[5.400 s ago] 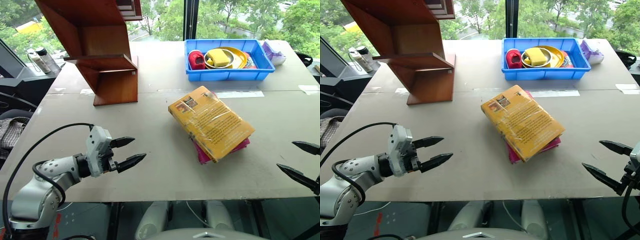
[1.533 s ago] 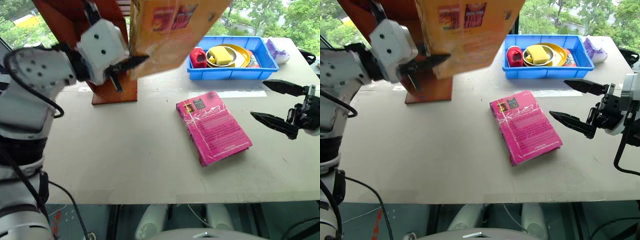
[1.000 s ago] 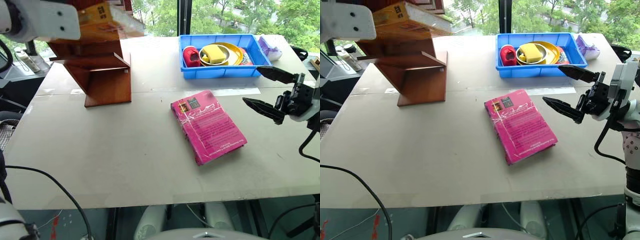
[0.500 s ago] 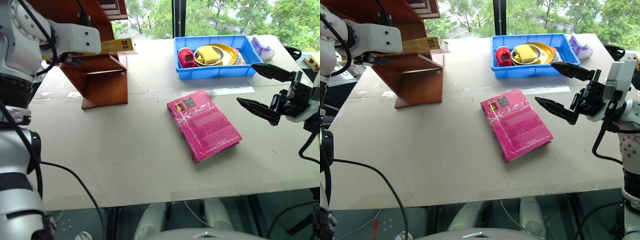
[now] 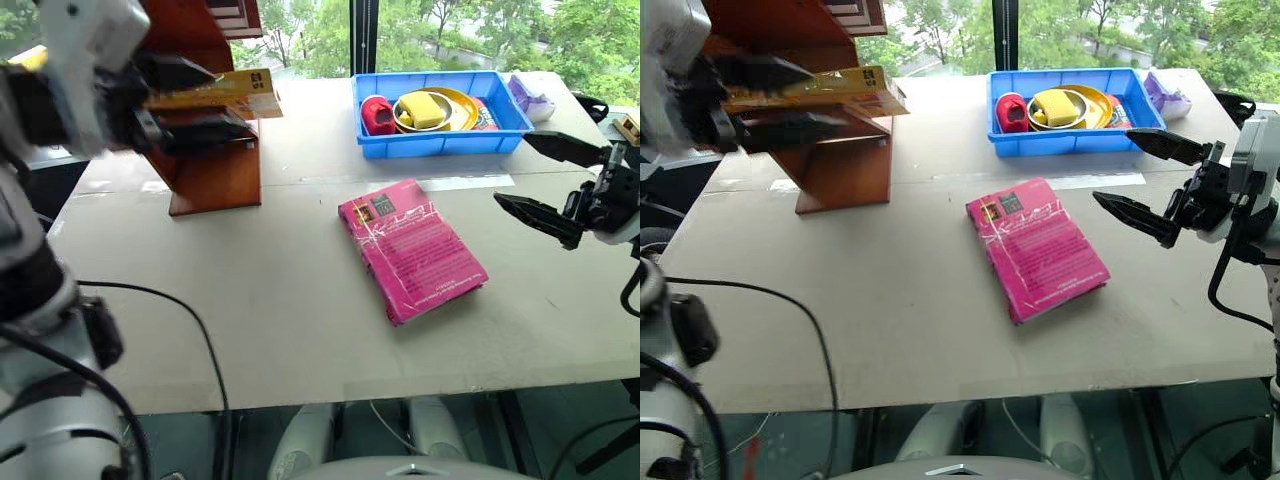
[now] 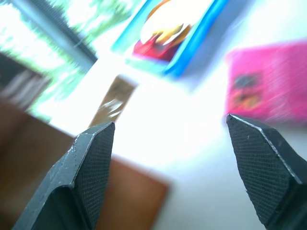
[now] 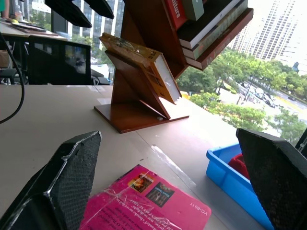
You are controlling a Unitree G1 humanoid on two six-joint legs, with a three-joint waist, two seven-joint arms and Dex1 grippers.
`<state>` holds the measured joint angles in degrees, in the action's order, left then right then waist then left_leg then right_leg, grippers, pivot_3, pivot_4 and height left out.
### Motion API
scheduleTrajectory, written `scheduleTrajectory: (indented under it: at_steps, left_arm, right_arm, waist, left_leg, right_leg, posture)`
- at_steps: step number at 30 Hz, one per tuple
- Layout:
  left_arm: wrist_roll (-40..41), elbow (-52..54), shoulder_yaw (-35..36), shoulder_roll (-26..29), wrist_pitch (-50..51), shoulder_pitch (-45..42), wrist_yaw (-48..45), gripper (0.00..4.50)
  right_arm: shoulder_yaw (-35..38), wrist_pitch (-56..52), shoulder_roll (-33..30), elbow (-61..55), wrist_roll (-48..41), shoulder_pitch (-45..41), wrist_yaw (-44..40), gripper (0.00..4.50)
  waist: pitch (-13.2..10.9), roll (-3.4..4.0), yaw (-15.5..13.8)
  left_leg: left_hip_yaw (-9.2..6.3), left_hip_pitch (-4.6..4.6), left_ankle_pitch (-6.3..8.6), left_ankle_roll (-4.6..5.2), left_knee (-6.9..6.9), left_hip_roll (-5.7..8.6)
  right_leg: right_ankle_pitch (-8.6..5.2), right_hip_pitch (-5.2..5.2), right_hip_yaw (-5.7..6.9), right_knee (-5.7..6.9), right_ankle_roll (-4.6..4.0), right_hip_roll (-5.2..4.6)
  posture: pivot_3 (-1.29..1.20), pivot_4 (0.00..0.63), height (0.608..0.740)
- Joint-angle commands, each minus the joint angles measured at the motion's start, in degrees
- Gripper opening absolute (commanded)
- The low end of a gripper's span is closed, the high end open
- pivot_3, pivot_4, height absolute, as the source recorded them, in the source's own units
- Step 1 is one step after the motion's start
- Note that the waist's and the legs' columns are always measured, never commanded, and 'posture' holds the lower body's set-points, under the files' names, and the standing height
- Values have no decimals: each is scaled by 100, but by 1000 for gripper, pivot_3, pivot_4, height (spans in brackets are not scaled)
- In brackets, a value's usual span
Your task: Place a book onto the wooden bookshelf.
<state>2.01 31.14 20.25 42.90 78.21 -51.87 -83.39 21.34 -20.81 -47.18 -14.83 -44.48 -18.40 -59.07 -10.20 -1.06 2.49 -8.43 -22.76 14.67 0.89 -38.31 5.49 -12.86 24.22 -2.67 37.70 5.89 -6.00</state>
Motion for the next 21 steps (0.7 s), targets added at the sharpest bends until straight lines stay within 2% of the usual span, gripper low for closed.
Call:
scheduleTrajectory:
  at_steps: [1, 3, 6, 10, 13, 17, 21]
  left_arm:
    - [114, 925, 136, -1151, -347, 1088, 1362, 3817]
    - [42, 1083, -214, -1837, -1178, 1867, 2160, 3817]
    - [522, 981, -90, -2598, -1414, 2696, 2607, 3817]
    - [1050, 830, 84, -2480, -1999, 3869, 2540, 3817]
    - [1235, 523, 216, -1957, -2718, 4697, 2253, 3817]
    - [1558, 125, 427, -1457, -3203, 5216, 2173, 3817]
    - [1729, -111, 283, -1220, -3582, 5497, 2275, 3817]
  right_arm:
    - [562, -84, -260, -220, 93, 584, 20, 4500]
    - [908, -71, -408, -252, 224, 1186, -139, 4500]
    - [1534, -175, -536, -343, 300, 2129, -363, 4500]
    - [2058, 50, -574, -216, 602, 3112, -788, 4500]
    - [2220, 280, -596, 52, 887, 3582, -1070, 4500]
    - [2256, 599, -627, 385, 1181, 3916, -1318, 4500]
    - [2258, 851, -645, 701, 1353, 4020, -1488, 4500]
  waist:
    - [6, 8, -24]
    - [7, 6, -86]
    - [1, -7, -172]
    - [3, -5, -171]
    - [4, -3, -170]
    - [6, 0, -187]
    - [7, 1, -194]
  left_leg:
    - [-1, 3, -2, -3, -2, 0]
    - [-2, 33, -6, -14, 6, 0]
    - [-2, 26, 1, -1, 3, 1]
    - [11, 57, 10, 11, 21, -3]
    - [17, 83, 14, 17, 27, -11]
    - [18, 93, 15, 19, 32, -18]
    - [17, 94, 16, 21, 32, -18]
  right_leg:
    - [1, -6, 3, 2, -1, 0]
    - [1, -36, -3, -7, -2, -7]
    - [4, -33, -8, -12, -4, -7]
    - [1, -45, -29, -15, -4, -7]
    - [-1, -74, -31, -28, -2, -3]
    - [-1, -92, -25, -59, 0, -1]
    - [1, -98, -25, -70, 2, -2]
  posture:
    - [0, 150, 740]
    - [0, 150, 740]
    - [0, 150, 740]
    - [0, 150, 740]
    - [0, 150, 740]
    - [0, 150, 740]
    - [0, 150, 740]
